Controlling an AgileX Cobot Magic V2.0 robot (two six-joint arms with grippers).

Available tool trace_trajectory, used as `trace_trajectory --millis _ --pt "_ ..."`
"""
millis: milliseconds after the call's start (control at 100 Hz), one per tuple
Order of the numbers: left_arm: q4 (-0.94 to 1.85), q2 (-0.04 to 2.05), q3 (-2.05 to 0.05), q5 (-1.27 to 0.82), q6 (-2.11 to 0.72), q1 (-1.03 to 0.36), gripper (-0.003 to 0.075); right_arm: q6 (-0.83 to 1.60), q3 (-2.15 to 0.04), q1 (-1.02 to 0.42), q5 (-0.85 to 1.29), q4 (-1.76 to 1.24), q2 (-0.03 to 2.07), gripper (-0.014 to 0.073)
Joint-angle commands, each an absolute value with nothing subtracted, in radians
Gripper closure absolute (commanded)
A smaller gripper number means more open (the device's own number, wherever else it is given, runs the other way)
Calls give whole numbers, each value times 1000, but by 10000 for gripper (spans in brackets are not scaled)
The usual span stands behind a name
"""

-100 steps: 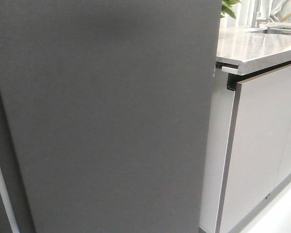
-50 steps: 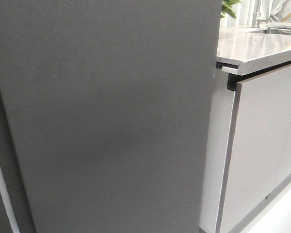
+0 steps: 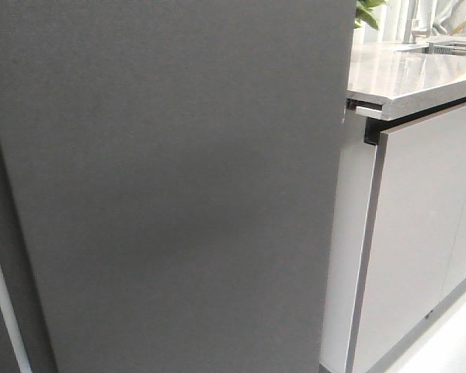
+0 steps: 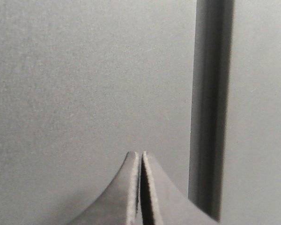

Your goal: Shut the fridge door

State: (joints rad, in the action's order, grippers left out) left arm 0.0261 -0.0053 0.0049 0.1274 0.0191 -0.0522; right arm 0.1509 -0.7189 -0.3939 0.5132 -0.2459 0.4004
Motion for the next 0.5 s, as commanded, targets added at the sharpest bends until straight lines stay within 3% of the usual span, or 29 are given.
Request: trace_trajectory --millis 0,370,490 --pt "30 -16 40 200 23 -49 740 153 -741 -388 430 -249 406 638" --pt "30 -16 40 200 23 -49 740 153 -740 -386 408 -249 406 638" --pt "30 -16 40 200 23 -49 740 153 -733 -318 407 -251 396 638"
